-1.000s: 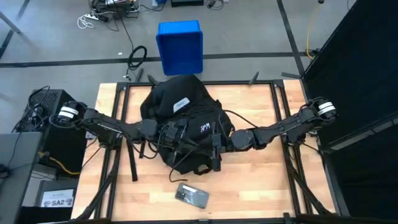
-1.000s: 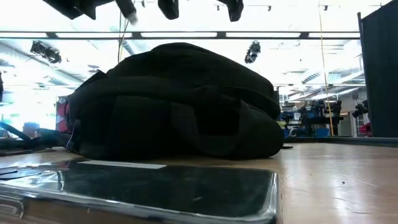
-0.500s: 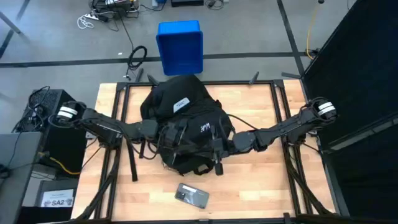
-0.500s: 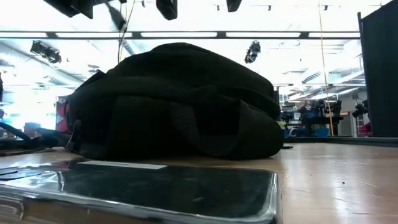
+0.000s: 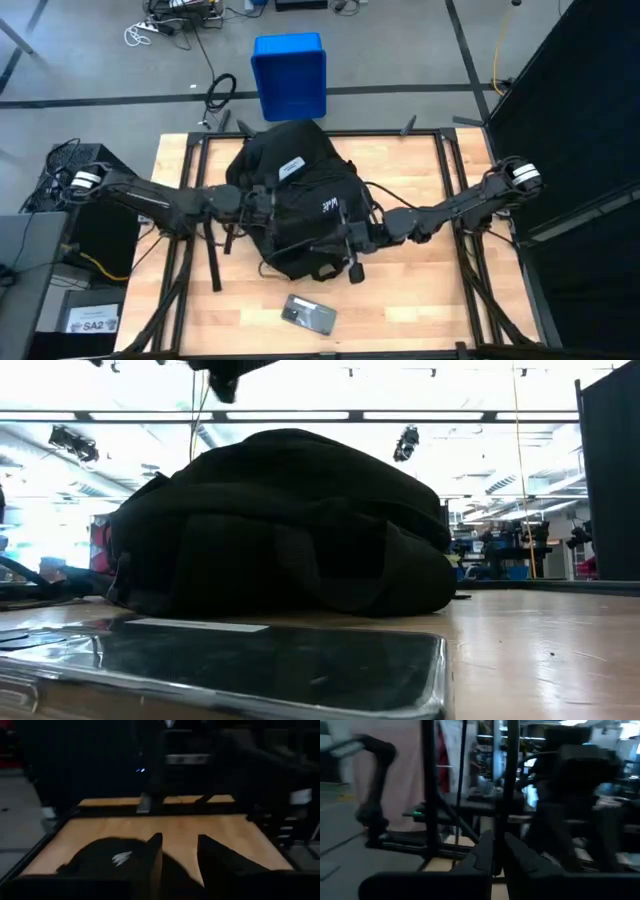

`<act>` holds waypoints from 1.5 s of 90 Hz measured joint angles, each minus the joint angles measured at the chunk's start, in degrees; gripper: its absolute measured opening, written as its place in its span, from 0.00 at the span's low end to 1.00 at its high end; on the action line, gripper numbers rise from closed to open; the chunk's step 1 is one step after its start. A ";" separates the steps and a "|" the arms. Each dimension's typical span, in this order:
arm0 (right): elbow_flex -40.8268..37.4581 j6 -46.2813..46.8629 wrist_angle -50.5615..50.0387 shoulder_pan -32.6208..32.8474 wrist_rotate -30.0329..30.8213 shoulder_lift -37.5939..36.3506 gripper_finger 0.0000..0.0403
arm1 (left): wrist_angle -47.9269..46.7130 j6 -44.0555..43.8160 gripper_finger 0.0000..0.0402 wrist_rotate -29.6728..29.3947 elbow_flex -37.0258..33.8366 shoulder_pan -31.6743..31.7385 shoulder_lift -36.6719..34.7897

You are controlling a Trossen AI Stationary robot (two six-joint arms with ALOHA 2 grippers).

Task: Unpack backpack
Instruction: Put the USB cable into the backpack

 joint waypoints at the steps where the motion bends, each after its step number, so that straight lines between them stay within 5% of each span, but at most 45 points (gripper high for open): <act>1: 0.00 0.01 0.07 -0.01 -0.70 0.00 0.00 | -0.75 -0.07 0.24 -0.17 0.00 -0.13 -0.50; 24: -0.02 0.63 0.96 0.00 -3.29 0.00 0.00 | -12.97 -2.60 0.25 -1.21 0.00 -4.66 -11.77; 41: -0.04 0.63 1.20 0.02 -1.80 0.00 0.00 | -13.85 -4.65 0.25 -0.59 0.00 -13.80 -14.49; 77: -0.07 1.60 0.99 -0.22 -1.43 0.02 0.00 | -17.55 -6.84 0.25 -8.88 -0.02 -27.56 -10.57; 104: -0.07 1.66 0.90 -0.50 -1.60 0.02 0.00 | -18.15 -9.02 0.25 -9.81 0.00 -28.83 -6.19; 135: -0.07 1.85 0.74 -0.52 -1.59 0.04 0.00 | -4.71 -5.55 0.25 -9.93 -0.02 -28.66 7.02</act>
